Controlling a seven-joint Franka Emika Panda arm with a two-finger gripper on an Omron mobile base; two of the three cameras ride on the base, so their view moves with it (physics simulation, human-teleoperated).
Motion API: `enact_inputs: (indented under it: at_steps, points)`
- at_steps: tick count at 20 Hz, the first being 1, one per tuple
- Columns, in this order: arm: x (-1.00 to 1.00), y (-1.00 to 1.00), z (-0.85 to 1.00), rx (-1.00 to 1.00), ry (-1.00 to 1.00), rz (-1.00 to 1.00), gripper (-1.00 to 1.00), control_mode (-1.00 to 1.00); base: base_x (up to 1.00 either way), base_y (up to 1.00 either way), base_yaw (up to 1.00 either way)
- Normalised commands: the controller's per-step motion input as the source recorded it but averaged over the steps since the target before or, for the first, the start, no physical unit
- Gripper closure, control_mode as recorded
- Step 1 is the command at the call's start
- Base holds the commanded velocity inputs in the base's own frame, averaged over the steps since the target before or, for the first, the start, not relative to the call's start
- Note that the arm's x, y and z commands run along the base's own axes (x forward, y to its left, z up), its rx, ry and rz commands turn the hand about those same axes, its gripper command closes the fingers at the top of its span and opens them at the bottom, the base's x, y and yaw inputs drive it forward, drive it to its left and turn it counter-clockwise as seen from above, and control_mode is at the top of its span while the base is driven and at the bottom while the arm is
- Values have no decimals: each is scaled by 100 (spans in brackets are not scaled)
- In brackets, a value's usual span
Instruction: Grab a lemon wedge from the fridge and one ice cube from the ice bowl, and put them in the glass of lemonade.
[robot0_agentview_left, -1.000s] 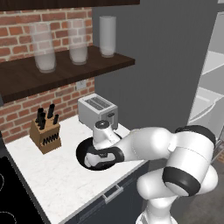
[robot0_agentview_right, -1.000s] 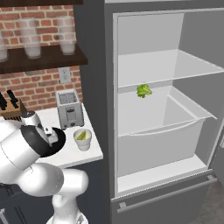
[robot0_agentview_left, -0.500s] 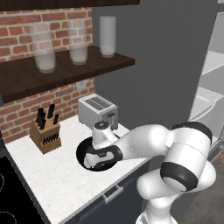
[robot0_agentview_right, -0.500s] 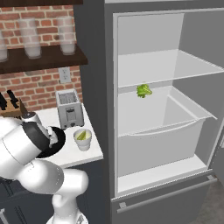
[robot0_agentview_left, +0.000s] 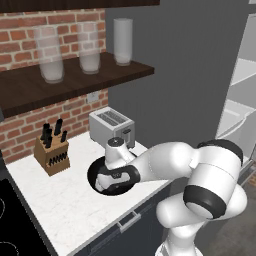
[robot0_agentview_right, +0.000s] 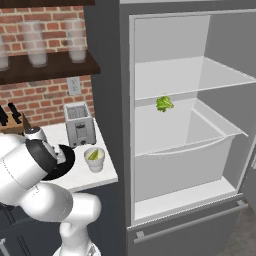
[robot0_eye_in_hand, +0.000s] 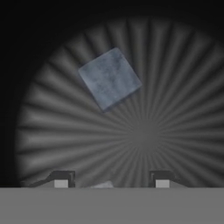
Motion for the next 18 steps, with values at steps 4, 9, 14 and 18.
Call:
enact_inputs:
  at_steps: [4,9,14,18]
  points:
    - [0,0,0,0,0,0,100,-100,0,0,0]
    - [0,0,0,0,0,0,100,-100,0,0,0]
    - [0,-3,3,0,0,1,100,-100,0,0,0]
    - [0,0,48,5,-7,3,100,-100,0,0,0]
